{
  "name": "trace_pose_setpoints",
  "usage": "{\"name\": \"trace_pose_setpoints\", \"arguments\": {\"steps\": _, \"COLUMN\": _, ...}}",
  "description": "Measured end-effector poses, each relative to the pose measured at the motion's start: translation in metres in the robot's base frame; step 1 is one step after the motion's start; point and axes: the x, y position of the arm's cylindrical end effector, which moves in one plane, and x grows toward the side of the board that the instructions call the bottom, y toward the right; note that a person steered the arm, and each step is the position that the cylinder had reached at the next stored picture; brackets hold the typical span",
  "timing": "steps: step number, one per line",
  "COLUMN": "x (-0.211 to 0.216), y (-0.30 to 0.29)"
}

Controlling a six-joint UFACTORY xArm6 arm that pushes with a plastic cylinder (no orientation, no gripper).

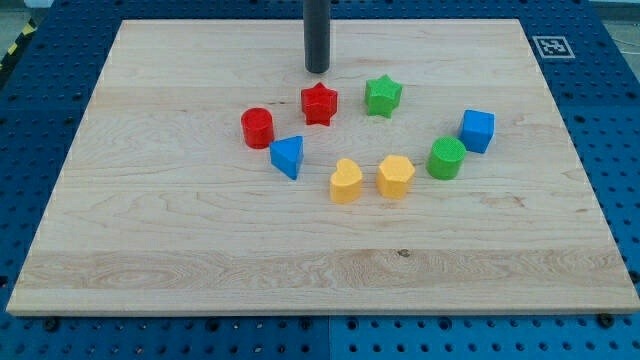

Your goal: Move the arm to the bottom right of the yellow hexagon

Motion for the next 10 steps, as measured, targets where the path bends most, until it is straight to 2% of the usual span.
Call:
{"name": "trace_pose_setpoints", "arguments": {"steps": 1, "x": -0.002, "y": 0.001}}
{"name": "trace_pose_setpoints", "arguments": {"steps": 2, "x": -0.022, "y": 0.044}}
{"name": "trace_pose_setpoints", "arguments": {"steps": 3, "x": -0.016, "y": 0.119}}
{"name": "trace_pose_setpoints", "arguments": {"steps": 5, "x": 0.071, "y": 0.274}}
{"name": "trace_pose_setpoints", "arguments": {"steps": 6, "x": 0.132, "y": 0.302}}
{"name": "trace_pose_setpoints", "arguments": {"steps": 7, "x": 0.186, "y": 0.286}}
{"name": "trace_pose_setpoints", "arguments": {"steps": 8, "x": 0.216, "y": 0.241}}
{"name": "trace_pose_setpoints", "arguments": {"steps": 10, "x": 0.249, "y": 0.161}}
